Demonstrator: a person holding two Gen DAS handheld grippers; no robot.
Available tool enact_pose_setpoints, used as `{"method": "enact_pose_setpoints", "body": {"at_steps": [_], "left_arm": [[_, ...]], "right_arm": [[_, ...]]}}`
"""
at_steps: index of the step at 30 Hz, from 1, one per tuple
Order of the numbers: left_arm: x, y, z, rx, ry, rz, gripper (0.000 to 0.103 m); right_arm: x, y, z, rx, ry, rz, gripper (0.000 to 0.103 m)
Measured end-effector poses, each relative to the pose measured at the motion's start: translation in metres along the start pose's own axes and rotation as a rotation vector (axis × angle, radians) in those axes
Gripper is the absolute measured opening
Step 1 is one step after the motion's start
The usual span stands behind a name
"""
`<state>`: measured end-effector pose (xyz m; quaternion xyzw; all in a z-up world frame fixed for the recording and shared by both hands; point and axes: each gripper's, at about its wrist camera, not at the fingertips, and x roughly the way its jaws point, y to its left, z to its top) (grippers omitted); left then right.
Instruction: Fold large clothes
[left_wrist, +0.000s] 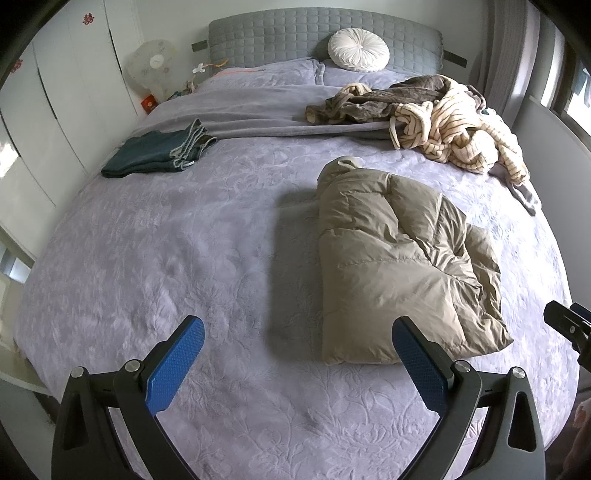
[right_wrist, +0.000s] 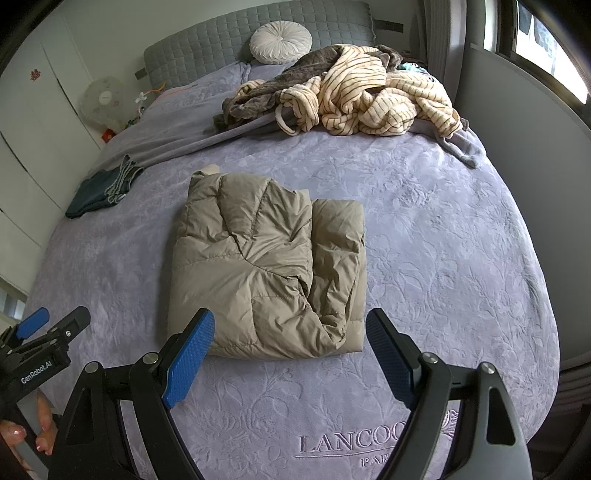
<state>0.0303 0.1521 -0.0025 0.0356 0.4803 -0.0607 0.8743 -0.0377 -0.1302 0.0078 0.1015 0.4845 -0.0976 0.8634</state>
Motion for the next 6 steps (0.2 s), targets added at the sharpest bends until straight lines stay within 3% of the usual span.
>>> {"method": "enact_pose_setpoints", "body": {"at_steps": [6], "left_arm": [[0.0014, -0.0008, 0.0004, 0.002, -0.003, -0.004, 0.102]], "right_arm": [[0.0004, 0.0001, -0.0001, 0.0, 0.0, 0.0, 0.086]]}}
